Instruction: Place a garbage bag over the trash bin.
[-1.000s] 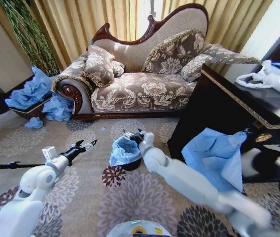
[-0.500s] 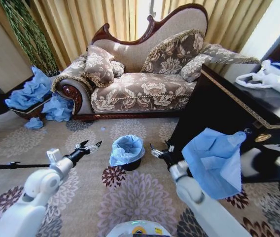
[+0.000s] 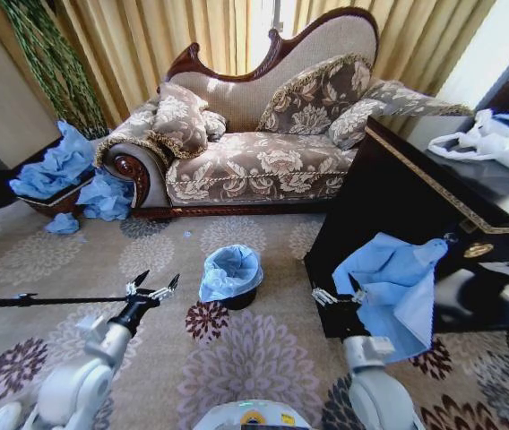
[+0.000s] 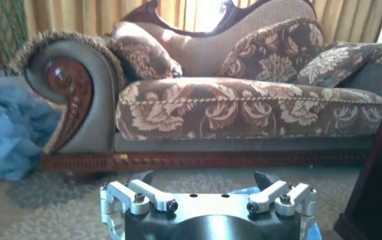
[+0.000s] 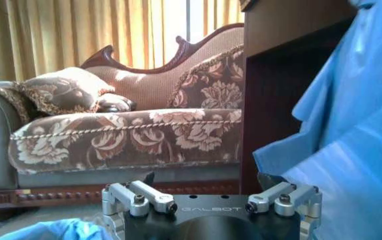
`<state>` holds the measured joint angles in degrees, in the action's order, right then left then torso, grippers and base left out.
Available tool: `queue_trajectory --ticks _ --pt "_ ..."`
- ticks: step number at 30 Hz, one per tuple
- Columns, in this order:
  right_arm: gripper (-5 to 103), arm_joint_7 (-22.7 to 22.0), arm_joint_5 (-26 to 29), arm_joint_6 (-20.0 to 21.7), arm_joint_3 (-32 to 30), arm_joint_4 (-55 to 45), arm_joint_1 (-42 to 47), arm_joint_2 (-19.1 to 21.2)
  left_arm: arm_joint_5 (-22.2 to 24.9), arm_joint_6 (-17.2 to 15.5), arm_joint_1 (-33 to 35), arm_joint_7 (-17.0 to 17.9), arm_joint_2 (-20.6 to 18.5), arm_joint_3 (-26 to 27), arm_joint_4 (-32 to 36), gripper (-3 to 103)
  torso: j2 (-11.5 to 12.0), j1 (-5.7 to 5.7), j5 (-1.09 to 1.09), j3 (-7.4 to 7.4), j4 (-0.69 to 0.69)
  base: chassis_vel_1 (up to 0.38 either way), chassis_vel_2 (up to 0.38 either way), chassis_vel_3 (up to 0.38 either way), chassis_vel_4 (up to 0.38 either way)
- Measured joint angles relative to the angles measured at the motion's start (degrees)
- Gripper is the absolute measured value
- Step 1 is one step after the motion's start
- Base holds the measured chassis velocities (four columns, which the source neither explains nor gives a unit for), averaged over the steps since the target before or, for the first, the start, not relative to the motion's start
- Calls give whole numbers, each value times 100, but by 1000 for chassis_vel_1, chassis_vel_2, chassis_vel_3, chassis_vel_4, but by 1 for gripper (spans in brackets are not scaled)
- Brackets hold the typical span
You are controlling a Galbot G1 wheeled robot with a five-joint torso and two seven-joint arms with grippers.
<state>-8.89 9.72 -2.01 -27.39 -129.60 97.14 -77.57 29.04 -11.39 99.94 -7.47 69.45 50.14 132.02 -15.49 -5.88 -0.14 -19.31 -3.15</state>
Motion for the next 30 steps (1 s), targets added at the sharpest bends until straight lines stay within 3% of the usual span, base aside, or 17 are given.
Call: queue_trajectory --ticks 8,30 --pt "100 171 -105 -212 96 -236 382 -323 -491 138 276 -17 404 29 292 100 0 0 0 -1 0 0 0 0 0" --pt "100 151 -272 -210 315 -209 318 -360 -458 193 287 -12 400 -84 292 100 1 -1 -1 -1 0 0 0 0 0"
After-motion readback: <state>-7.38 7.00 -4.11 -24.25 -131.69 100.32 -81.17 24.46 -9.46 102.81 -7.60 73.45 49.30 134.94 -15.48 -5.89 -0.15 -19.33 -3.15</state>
